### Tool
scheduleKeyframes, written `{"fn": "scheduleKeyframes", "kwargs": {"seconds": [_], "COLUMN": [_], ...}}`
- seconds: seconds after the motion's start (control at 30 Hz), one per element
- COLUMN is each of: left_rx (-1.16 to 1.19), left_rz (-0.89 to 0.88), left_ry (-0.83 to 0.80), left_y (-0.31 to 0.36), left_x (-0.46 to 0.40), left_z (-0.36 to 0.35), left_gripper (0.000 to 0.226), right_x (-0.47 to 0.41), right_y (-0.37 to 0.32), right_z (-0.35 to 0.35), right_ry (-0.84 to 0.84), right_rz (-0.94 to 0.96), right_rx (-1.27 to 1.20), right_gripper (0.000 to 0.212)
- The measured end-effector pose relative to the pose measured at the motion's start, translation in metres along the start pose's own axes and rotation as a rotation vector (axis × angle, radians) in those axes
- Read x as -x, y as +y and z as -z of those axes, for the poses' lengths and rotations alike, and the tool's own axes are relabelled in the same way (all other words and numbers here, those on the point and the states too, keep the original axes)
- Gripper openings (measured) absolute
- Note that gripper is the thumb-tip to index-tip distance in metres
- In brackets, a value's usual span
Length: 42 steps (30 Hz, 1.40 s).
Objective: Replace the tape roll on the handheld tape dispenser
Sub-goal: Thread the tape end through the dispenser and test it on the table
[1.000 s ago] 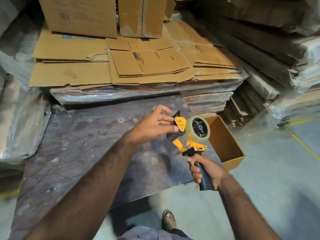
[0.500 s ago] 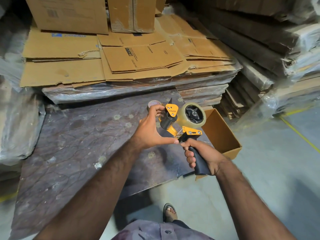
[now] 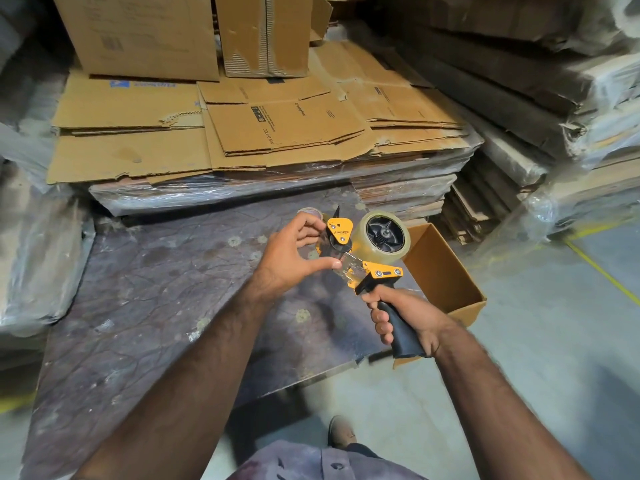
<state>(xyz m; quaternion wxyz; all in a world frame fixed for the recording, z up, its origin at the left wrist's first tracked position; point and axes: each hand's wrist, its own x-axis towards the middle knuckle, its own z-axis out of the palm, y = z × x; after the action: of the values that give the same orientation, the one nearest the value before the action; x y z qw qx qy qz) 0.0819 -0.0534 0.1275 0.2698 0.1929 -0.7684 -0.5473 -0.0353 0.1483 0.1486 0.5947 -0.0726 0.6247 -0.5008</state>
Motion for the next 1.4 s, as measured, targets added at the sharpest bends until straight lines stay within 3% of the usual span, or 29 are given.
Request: {"fn": "scheduleKeyframes", "kwargs": {"seconds": [0.2, 0.3, 0.43, 0.6, 0.73, 0.9, 1.03, 1.2, 1.33, 1.4], "left_rx": [-0.016, 0.229, 0.458, 0.554, 0.494, 0.438, 0.395, 0.371, 0.295, 0.204], "left_rz": [0.04, 0.167, 0.367, 0.504, 0.593, 0.712, 0.782, 0.801, 0.877, 0.797], "left_ry": [-0.048, -0.034, 0.081, 0.162, 0.15, 0.223, 0.248, 0.337, 0.422, 0.403], "left_y": [-0.005, 0.0, -0.004, -0.013, -0.024, -0.04, -0.054, -0.06, -0.063, -0.067], "left_x": [0.002, -0.001, -0.011, -0.025, -0.032, -0.027, -0.018, -0.013, -0.015, -0.011], "left_z": [-0.002, 0.002, 0.006, -0.003, -0.027, -0.059, -0.076, -0.085, -0.082, -0.084], "left_gripper": [0.055, 0.03, 0.033, 0.032, 0.033, 0.038, 0.035, 0.032, 0.031, 0.036], "right_x": [0.0, 0.002, 0.007, -0.002, -0.023, -0.051, -0.07, -0.082, -0.101, -0.111], "right_y": [0.004, 0.006, 0.007, 0.021, 0.034, 0.049, 0.056, 0.05, 0.032, 0.022], "right_z": [0.004, 0.007, 0.006, 0.023, 0.049, 0.084, 0.109, 0.13, 0.142, 0.143], "right_ry": [-0.009, 0.003, 0.035, 0.377, 0.694, 0.835, 0.802, 0.713, 0.59, 0.525], "right_rz": [-0.005, 0.007, 0.087, 0.293, 0.338, 0.422, 0.414, 0.364, 0.27, 0.237], "right_rx": [0.03, 0.091, 0.271, 0.679, 1.082, 1.471, 1.684, 1.736, 1.472, 1.382], "right_gripper": [0.026, 0.028, 0.024, 0.024, 0.024, 0.033, 0.033, 0.033, 0.036, 0.04]}}
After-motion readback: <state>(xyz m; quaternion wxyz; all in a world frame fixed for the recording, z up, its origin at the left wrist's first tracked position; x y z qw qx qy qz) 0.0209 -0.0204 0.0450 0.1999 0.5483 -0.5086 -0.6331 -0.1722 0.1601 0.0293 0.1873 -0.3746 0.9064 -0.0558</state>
